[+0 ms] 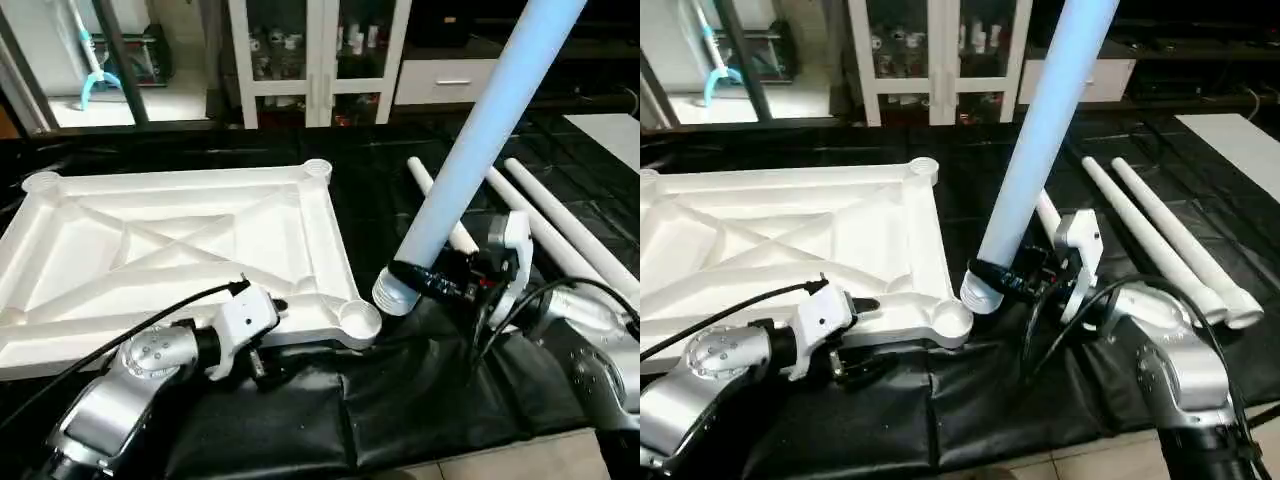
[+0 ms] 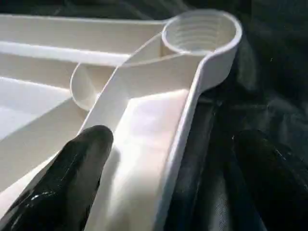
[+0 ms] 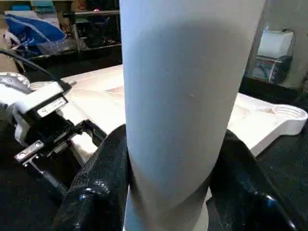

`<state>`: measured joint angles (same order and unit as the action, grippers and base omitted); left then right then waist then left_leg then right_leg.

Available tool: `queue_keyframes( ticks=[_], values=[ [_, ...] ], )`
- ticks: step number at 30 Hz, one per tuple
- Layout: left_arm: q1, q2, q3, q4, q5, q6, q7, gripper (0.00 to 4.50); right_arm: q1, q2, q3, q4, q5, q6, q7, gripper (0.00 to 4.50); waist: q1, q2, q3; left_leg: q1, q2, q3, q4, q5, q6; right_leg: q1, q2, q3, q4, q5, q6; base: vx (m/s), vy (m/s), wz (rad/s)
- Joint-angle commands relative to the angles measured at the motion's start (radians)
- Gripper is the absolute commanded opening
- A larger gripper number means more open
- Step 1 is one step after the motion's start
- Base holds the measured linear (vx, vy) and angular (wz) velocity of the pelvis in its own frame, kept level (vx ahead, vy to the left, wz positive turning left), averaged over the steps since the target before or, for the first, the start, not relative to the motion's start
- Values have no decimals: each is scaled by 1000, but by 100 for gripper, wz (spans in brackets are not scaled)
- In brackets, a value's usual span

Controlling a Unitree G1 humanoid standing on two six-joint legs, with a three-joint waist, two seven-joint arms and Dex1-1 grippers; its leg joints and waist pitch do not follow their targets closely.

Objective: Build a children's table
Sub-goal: Insert table leg to table base

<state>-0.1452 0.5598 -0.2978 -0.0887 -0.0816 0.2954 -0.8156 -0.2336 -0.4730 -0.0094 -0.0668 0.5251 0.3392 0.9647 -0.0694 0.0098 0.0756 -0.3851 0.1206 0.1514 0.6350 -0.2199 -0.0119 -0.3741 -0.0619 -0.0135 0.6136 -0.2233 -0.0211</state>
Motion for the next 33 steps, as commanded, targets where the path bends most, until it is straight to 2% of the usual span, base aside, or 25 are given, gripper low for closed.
queue_keyframes(
  ticks=[1,3,4,6,7,8,10,12,15,18,21,23,25,26,29,33],
  values=[
    [-31,8,9,27,9,-21,-7,445,-18,-9,3,13,-11,-22,11,187,4,-3,-51,26,97,-39,-107,-322,17,10,-82,40,-81,-249,-191,0,0,0],
    [-50,-1,26,46,4,-22,8,445,-16,4,0,15,-17,-24,-7,187,7,6,-52,24,98,-39,-111,-327,18,13,-79,36,-74,-219,-201,0,0,0],
    [-53,-4,28,51,2,-23,11,445,-14,9,0,17,-18,-24,-15,187,5,0,-54,22,99,-37,-111,-322,17,14,-79,36,-75,-205,-202,0,0,0],
    [-57,-7,22,61,-3,-31,-1,445,-8,16,3,18,-21,-27,-25,187,7,-1,-56,22,98,-34,-109,-306,26,13,-80,37,-75,-193,-206,0,0,0],
    [-52,1,12,58,-5,-33,-26,445,2,18,9,9,-23,-30,-24,187,10,10,-54,24,98,-35,-109,-303,26,11,-81,38,-74,-187,-207,0,0,0],
    [-50,4,9,57,-6,-33,-33,445,5,19,11,6,-23,-30,-23,187,8,5,-56,20,99,-34,-108,-293,30,15,-81,37,-74,-170,-210,0,0,0],
    [-50,12,3,57,-9,-35,-59,445,5,21,11,4,-27,-31,-19,187,12,4,-57,20,100,-31,-107,-258,49,17,-81,38,-72,-127,-220,0,0,0],
    [-55,27,5,52,-18,-29,-84,411,4,17,11,0,-28,-32,-12,187,16,7,-58,20,100,-30,-106,-235,59,18,-81,38,-70,-111,-228,0,0,0],
    [-59,60,9,31,-38,-1,-131,408,4,8,4,-11,-24,-26,-4,187,20,3,-61,20,100,-25,-104,-185,78,23,-80,37,-66,-57,-242,0,0,0],
    [-57,70,9,23,-43,7,-145,369,5,7,4,-12,-25,-27,-4,187,23,5,-59,20,103,-20,-104,-152,91,23,-80,36,-64,-34,-253,0,0,0],
    [-57,82,6,15,-36,18,-163,363,6,4,8,-10,-26,-31,-5,187,24,5,-57,23,104,-19,-105,-171,82,22,-78,35,-66,-67,-256,0,0,0],
    [-56,84,5,15,-34,19,-165,324,6,4,9,-10,-28,-33,-4,187,23,6,-56,25,104,-19,-107,-193,71,20,-77,36,-68,-94,-251,0,0,0],
    [-57,89,7,14,-36,21,-168,324,7,5,14,-13,-31,-34,-3,187,22,6,-55,26,105,-19,-109,-206,64,19,-75,35,-69,-106,-249,0,0,0],
    [-58,94,8,13,-40,25,-171,324,6,5,17,-14,-32,-35,-2,187,22,2,-54,28,105,-18,-110,-228,53,17,-75,36,-71,-129,-244,0,0,0],
    [-58,98,10,12,-42,28,-174,286,5,5,19,-14,-32,-35,0,187,22,5,-54,28,104,-18,-111,-238,44,15,-75,37,-71,-141,-238,0,0,0],
    [-53,114,18,5,-49,36,-190,269,1,5,27,-18,-30,-27,5,187,23,5,-54,27,104,-17,-111,-228,44,15,-76,38,-71,-132,-236,0,0,0]
  ],
)
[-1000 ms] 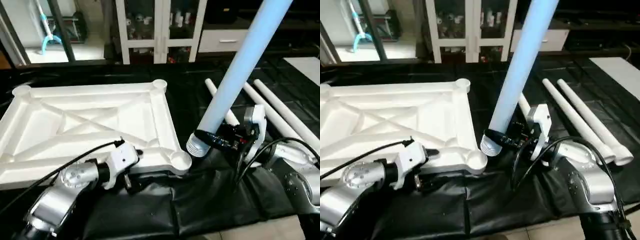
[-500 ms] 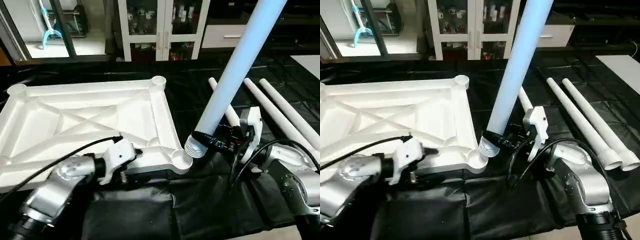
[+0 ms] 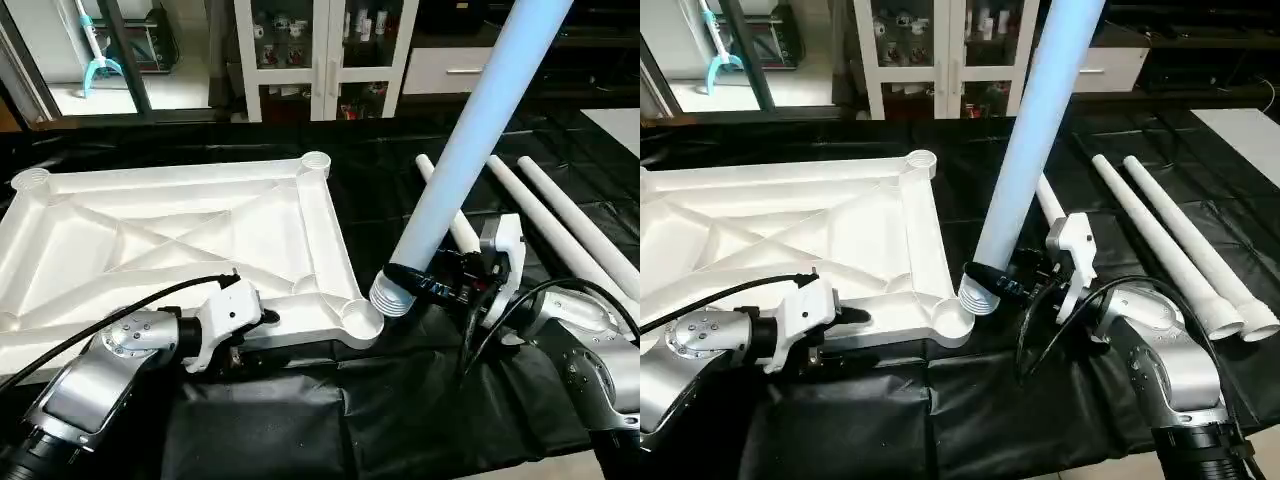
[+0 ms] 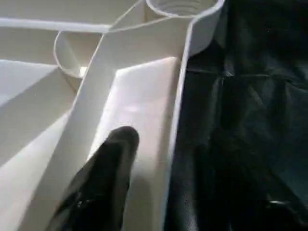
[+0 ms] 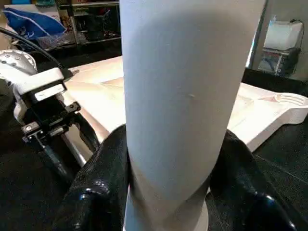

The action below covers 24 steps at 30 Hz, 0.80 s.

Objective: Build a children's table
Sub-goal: Insert table leg to table base

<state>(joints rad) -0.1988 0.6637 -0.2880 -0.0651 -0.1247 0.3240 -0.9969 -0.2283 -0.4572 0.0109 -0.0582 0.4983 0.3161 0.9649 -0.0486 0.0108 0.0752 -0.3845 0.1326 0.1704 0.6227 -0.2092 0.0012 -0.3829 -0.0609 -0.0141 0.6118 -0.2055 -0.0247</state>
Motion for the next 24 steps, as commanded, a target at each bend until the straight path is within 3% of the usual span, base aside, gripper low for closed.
queue_keyframes(
  ticks=[1,2,5,14,17,19,24],
  values=[
    [2,14,9,-19,-6,10,-13,253,-8,-9,12,-25,-4,-3,7,187,2,4,-54,26,92,-37,-98,-237,32,24,-77,39,-69,-148,-233,0,0,0],
    [3,16,8,-19,-5,12,-15,240,-12,-6,16,-22,-7,-5,7,187,3,0,-54,25,93,-37,-98,-228,36,25,-78,38,-67,-145,-234,0,0,0],
    [5,18,5,-13,3,9,-16,229,-16,3,28,-18,-14,-12,7,187,1,-2,-53,25,92,-35,-98,-215,44,24,-77,38,-68,-134,-236,0,0,0],
    [-4,11,-2,-5,9,10,-12,151,-19,30,48,-11,-21,-32,13,187,1,0,-50,27,93,-36,-100,-247,30,20,-77,39,-71,-182,-225,0,0,0],
    [-7,9,-12,1,18,7,-15,146,-22,40,58,0,-36,-58,12,187,1,0,-49,26,93,-36,-101,-251,26,20,-78,40,-72,-185,-221,0,0,0],
    [-8,12,-20,6,29,3,-15,106,-28,47,55,18,-52,-87,5,187,0,0,-49,27,93,-36,-102,-260,21,18,-79,40,-73,-194,-218,0,0,0],
    [-10,15,-30,8,42,6,-16,75,-30,51,53,25,-52,-89,6,187,-1,-2,-50,26,93,-36,-102,-245,26,20,-78,40,-71,-170,-220,0,0,0]
  ],
)
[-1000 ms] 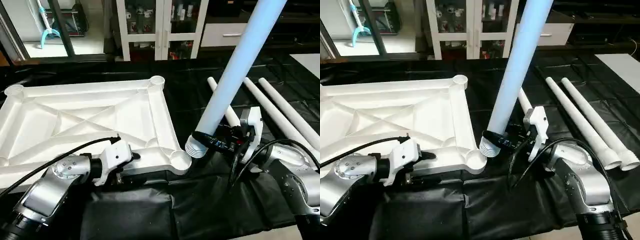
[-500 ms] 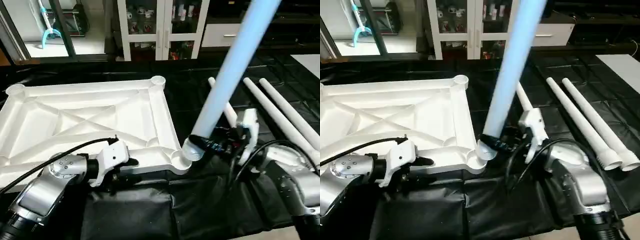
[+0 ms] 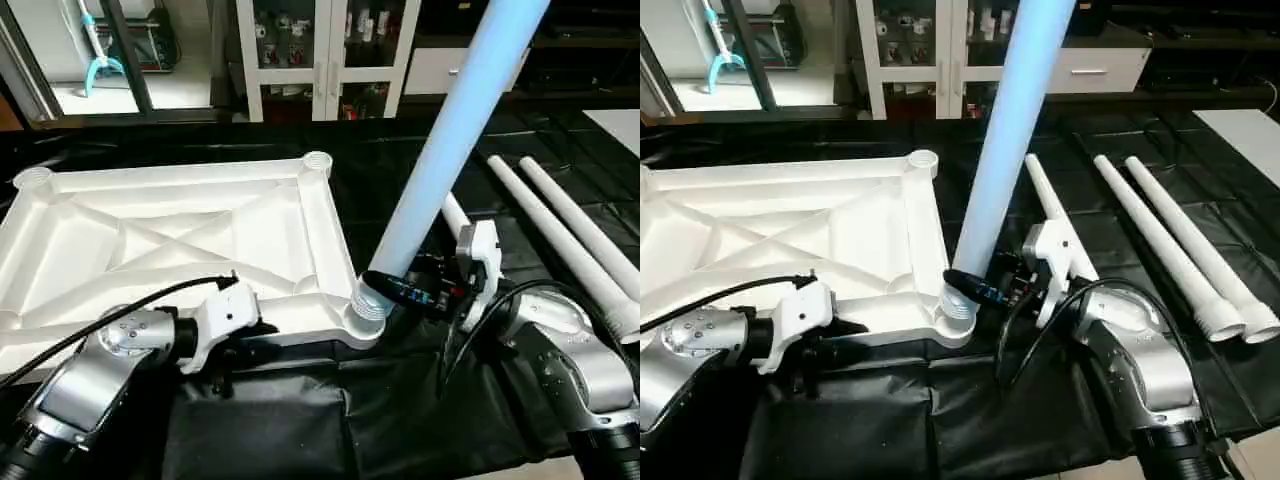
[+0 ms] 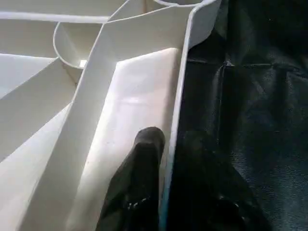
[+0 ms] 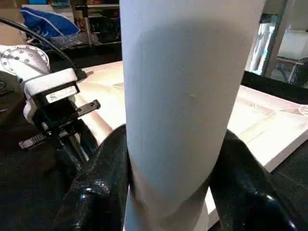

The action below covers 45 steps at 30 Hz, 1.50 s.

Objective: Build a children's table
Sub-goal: Insert table leg to table base

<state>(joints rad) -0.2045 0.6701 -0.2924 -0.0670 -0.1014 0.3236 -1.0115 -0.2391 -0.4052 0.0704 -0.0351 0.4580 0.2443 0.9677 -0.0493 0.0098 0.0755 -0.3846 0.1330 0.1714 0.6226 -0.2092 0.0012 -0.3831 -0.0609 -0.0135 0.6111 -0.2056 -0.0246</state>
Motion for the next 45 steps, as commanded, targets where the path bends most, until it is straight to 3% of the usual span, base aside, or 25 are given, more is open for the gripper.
queue_keyframes(
  ticks=[1,11,23,24,27,30,45],
  values=[
    [-6,8,-27,11,22,8,0,65,-18,0,-5,5,-14,-20,6,187,0,0,-50,25,93,-37,-102,-244,28,21,-78,40,-70,-169,-221,0,0,0],
    [-16,3,-59,22,53,2,-13,3,-21,13,11,77,-25,-40,20,187,-3,-4,-52,23,93,-37,-101,-233,34,23,-79,39,-70,-164,-229,0,0,0],
    [-24,1,-75,30,87,-30,-13,3,-36,34,15,109,-29,-69,33,187,-2,-4,-50,24,94,-35,-101,-247,33,20,-80,40,-73,-185,-228,0,0,0],
    [-24,1,-73,28,88,-34,-12,3,-36,34,15,109,-29,-69,34,187,-4,-13,-49,24,94,-33,-102,-249,34,19,-79,40,-74,-192,-225,0,0,0],
    [-24,3,-75,26,89,-35,-16,3,-31,35,18,115,-35,-74,39,187,-2,-8,-48,26,95,-35,-103,-251,29,17,-79,41,-73,-199,-224,0,0,0],
    [-23,-3,-76,34,103,-60,-1,3,-25,39,20,132,-42,-88,45,187,-3,-10,-46,24,95,-35,-103,-246,33,18,-79,41,-73,-181,-224,0,0,0],
    [-34,-1,-74,56,114,-74,-12,3,2,48,32,186,-69,-137,63,187,-3,-10,-35,27,95,-39,-112,-342,-1,5,-80,44,-84,-310,-191,0,0,0]
  ],
)
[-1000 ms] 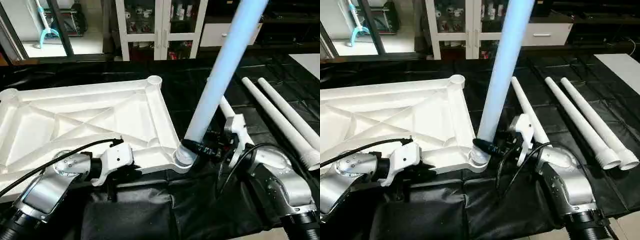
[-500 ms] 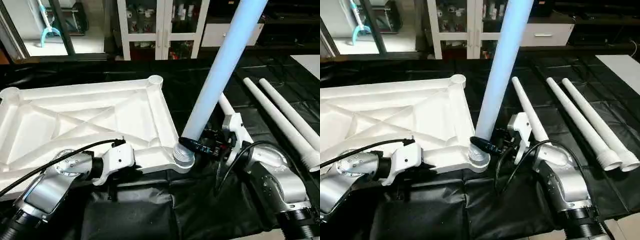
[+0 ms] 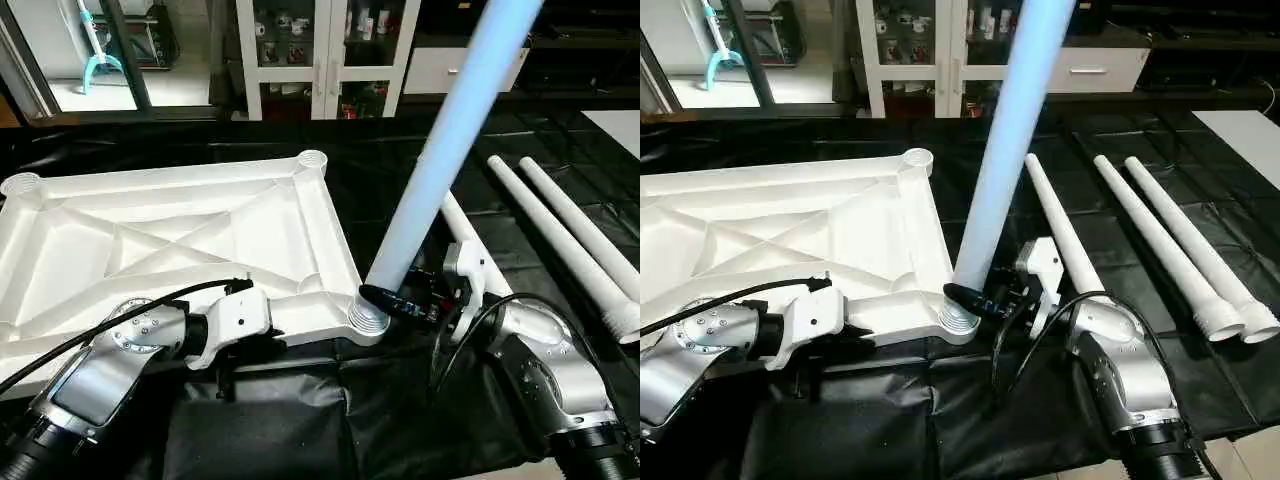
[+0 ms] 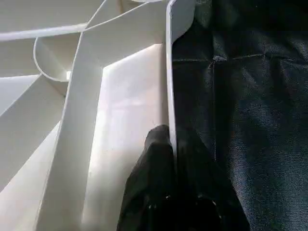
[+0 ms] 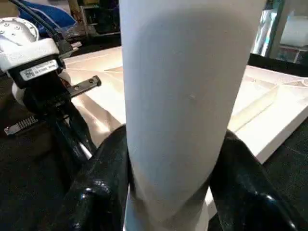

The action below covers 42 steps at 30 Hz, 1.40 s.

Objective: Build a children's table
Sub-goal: Insert table leg to table base

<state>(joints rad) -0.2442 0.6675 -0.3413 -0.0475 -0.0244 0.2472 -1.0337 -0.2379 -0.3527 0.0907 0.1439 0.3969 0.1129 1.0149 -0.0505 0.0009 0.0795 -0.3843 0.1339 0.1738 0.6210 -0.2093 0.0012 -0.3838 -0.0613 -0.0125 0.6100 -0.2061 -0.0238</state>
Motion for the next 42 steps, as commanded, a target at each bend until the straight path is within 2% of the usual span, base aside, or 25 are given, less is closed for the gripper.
queue_keyframes(
  ticks=[1,7,9,13,14,15,18,21,23,25,28,29,30,34,38,42],
  values=[
    [5,2,-25,36,37,2,10,3,1,-4,12,7,-8,-5,15,187,-2,-2,-38,27,94,-41,-110,-350,-3,4,-80,44,-84,-319,-190,0,0,0],
    [-3,2,-25,47,38,-4,2,3,-20,13,24,66,-33,-25,8,187,-5,1,-33,26,93,-45,-114,-392,-21,-1,-80,45,-88,-360,-177,0,0,0],
    [-5,1,-26,50,38,-6,1,3,-26,24,27,80,-37,-26,5,187,-7,2,-28,25,93,-48,-116,-423,-31,-5,-81,46,-90,-402,-170,0,0,0],
    [-8,-2,-27,58,40,-9,2,3,-34,43,29,116,-43,-36,-13,187,-11,1,-25,27,93,-54,-118,-477,-52,-12,-82,47,-95,-475,-145,0,0,0],
    [-8,-2,-28,60,41,-9,2,3,-33,45,28,123,-45,-43,-17,187,-13,1,-24,29,92,-54,-118,-502,-59,-17,-82,47,-99,-501,-136,0,0,0],
    [-7,-2,-27,58,40,-7,3,3,-29,48,24,126,-47,-58,-25,187,-15,-5,-21,30,91,-55,-118,-523,-62,-21,-82,48,-103,-524,-126,0,0,0],
    [-4,-2,-25,53,39,-4,4,3,-5,53,13,121,-41,-77,-26,187,-18,-3,-20,27,93,-58,-124,-538,-70,-22,-81,48,-100,-507,-122,0,0,0],
    [-1,-4,-22,51,38,-2,5,3,45,55,4,96,-36,-108,-16,187,-15,-2,-19,31,94,-55,-124,-544,-67,-27,-82,51,-104,-502,-120,0,0,0],
    [1,-4,-21,50,38,-1,4,3,63,54,3,90,-36,-120,-11,187,-15,-3,-20,28,95,-55,-127,-527,-63,-24,-81,51,-101,-475,-123,0,0,0],
    [0,-3,-20,51,38,-1,3,3,77,53,3,91,-35,-137,-8,187,-13,-2,-21,31,95,-51,-126,-516,-59,-26,-80,52,-103,-453,-128,0,0,0],
    [-2,-3,-19,55,39,-2,0,3,94,53,1,94,-36,-161,-4,187,-6,-2,-28,30,96,-43,-128,-442,-39,-15,-81,52,-101,-363,-148,0,0,0],
    [-2,-1,-18,56,39,-1,-2,3,102,54,-2,100,-39,-175,-5,187,-3,-2,-30,30,97,-39,-129,-401,-26,-12,-80,51,-100,-307,-162,0,0,0],
    [-2,-1,-18,56,39,-1,-3,3,105,53,-1,101,-42,-180,-4,187,-1,-1,-26,29,97,-35,-130,-384,-16,-11,-78,52,-99,-278,-173,0,0,0],
    [-5,0,-18,58,41,0,-3,3,114,55,2,103,-49,-203,0,187,0,-3,-24,29,97,-36,-130,-398,-11,-9,-81,51,-103,-344,-171,0,0,0],
    [-5,0,-15,55,40,3,-4,3,121,67,-11,129,-59,-262,-25,187,-2,-2,-21,29,99,-41,-134,-440,-31,-14,-80,50,-104,-390,-158,0,0,0],
    [-3,2,-13,55,41,1,-7,3,134,70,-11,130,-57,-268,-31,187,-3,-2,-18,30,98,-43,-136,-472,-40,-18,-81,52,-109,-431,-142,0,0,0]
  ],
)
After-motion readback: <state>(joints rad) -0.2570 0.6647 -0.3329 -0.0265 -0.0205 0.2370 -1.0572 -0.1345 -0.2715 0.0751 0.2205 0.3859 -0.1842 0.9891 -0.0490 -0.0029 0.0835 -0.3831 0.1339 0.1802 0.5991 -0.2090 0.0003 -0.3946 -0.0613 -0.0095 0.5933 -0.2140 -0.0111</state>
